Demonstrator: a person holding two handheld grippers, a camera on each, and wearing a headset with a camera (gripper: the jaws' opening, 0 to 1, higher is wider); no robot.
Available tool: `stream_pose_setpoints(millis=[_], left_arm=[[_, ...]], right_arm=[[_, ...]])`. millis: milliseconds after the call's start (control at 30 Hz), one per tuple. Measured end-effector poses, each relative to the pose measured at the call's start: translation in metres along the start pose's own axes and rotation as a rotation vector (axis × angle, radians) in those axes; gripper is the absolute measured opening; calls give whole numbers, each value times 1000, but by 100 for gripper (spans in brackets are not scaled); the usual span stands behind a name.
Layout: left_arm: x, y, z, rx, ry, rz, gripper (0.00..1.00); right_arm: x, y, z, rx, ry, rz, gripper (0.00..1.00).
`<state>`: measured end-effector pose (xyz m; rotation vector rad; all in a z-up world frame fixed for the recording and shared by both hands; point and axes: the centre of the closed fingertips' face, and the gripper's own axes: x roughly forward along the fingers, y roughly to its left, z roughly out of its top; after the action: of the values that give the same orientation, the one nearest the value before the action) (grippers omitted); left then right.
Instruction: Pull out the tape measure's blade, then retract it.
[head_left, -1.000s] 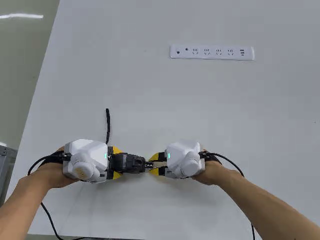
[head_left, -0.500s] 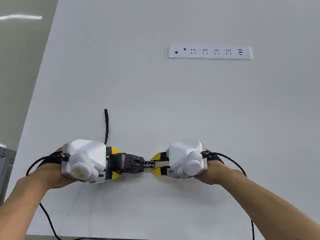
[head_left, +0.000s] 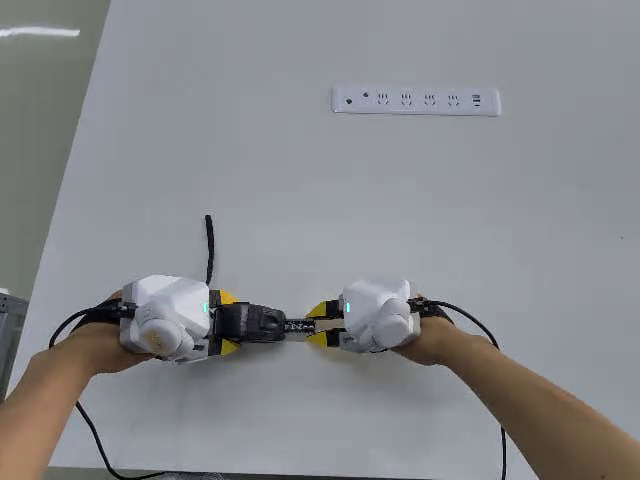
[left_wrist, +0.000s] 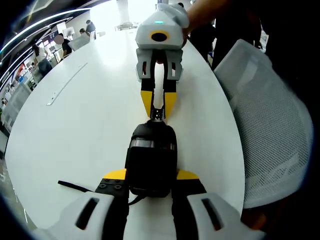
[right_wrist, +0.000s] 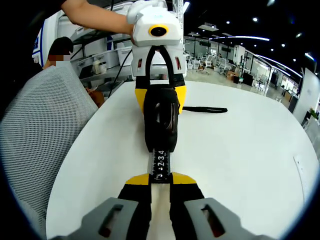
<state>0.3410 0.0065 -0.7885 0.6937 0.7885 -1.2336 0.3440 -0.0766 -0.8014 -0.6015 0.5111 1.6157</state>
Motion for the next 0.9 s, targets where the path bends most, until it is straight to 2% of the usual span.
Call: stream_pose_setpoints(millis=[900], left_arm=[[0,-1,2,8,13,-5,29]], right_arm=[[-18,0,-17,8,17,-15,11]])
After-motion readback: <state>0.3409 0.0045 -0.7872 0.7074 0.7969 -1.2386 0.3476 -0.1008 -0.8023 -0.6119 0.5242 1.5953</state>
